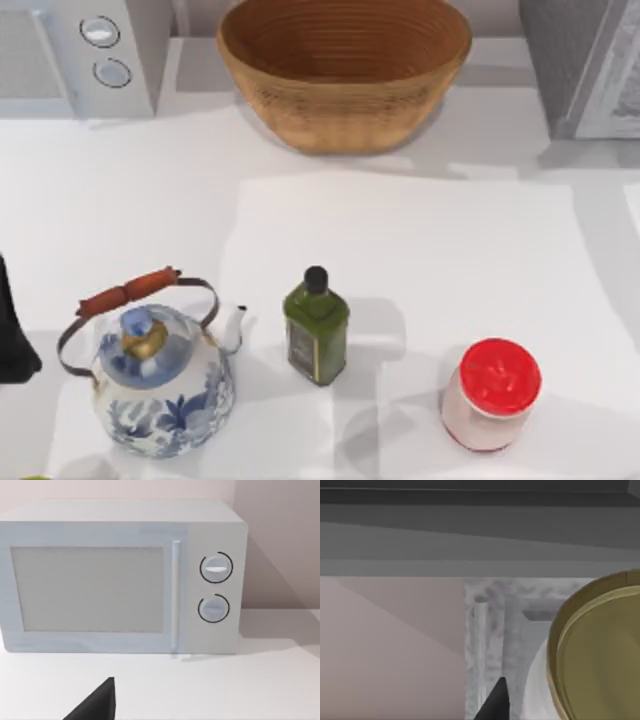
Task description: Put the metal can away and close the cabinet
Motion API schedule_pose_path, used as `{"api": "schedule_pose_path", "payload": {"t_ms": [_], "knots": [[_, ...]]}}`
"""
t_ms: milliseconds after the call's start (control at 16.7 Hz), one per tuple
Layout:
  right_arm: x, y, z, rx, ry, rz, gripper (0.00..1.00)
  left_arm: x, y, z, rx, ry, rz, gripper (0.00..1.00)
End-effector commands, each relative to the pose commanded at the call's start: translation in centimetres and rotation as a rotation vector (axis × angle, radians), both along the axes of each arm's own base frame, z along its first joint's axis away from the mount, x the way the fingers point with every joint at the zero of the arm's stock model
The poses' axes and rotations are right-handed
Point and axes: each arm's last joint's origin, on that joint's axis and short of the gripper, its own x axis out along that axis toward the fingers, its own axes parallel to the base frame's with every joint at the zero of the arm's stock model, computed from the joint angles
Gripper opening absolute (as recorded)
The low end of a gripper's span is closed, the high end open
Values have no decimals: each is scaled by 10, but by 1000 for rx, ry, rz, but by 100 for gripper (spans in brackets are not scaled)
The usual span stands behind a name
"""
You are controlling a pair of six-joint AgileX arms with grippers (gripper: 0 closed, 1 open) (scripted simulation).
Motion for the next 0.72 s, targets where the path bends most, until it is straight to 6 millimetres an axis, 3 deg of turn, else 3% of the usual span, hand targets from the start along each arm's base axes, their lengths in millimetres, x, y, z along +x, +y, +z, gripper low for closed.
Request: {"api": "schedule_pose_path", "payload": {"t_ms": [120, 300, 720], "knots": [[19, 7, 27, 7, -20, 1, 0, 0, 0, 0, 0, 0, 0, 100], [38, 16, 52, 15, -46, 14, 0, 0, 0, 0, 0, 0, 0, 100], [50, 23, 61, 15, -50, 28, 0, 0, 0, 0, 0, 0, 0, 100]]}}
